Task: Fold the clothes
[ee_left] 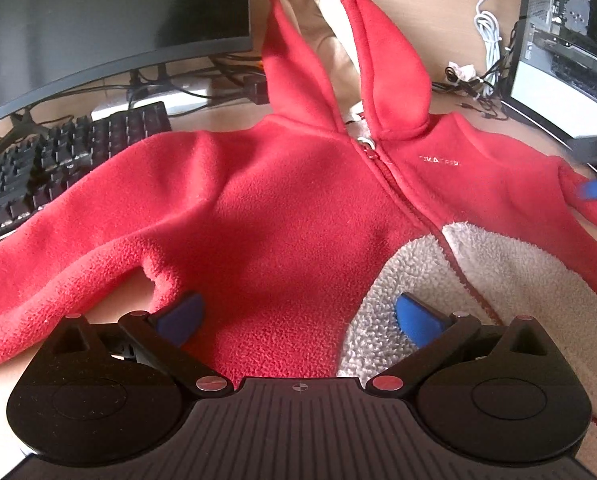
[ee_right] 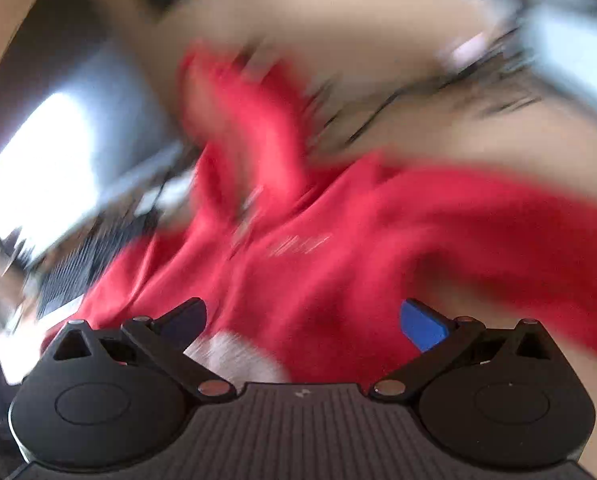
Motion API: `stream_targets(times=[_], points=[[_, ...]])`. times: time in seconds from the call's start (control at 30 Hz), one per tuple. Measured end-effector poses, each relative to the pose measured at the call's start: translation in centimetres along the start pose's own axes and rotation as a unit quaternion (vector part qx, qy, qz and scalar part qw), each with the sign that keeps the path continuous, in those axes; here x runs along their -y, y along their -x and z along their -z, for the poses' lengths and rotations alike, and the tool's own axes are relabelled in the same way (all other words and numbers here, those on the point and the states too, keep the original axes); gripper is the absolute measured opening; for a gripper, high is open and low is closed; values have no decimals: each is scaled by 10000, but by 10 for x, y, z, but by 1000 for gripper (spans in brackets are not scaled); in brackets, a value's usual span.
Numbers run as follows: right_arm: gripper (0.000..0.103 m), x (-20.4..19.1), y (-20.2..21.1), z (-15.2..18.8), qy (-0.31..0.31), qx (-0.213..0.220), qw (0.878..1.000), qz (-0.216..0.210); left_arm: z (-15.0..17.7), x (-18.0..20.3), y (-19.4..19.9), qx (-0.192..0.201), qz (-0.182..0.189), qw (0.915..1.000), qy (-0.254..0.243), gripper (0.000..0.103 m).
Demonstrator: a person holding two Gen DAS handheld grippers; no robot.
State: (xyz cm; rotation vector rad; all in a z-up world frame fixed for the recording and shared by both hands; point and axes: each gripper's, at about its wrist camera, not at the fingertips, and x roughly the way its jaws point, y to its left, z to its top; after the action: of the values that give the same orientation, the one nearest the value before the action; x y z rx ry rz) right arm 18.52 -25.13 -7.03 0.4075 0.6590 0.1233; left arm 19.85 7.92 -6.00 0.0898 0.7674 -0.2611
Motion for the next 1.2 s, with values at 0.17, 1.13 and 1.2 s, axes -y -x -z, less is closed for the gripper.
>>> stream_targets(times=[0.17, 1.13, 1.2], points=[[103, 83, 68, 1, -406, 631, 9880, 1349, 1, 0, 0, 33, 9, 10000, -6, 103], [103, -129, -27, -113, 1511, -226, 9374, -3131, -8, 18, 6, -440, 100, 9966, 695, 103], [103, -149, -20, -108, 1979, -76, 9293, -3117, -9, 19, 6, -498, 96, 9970, 593, 103]])
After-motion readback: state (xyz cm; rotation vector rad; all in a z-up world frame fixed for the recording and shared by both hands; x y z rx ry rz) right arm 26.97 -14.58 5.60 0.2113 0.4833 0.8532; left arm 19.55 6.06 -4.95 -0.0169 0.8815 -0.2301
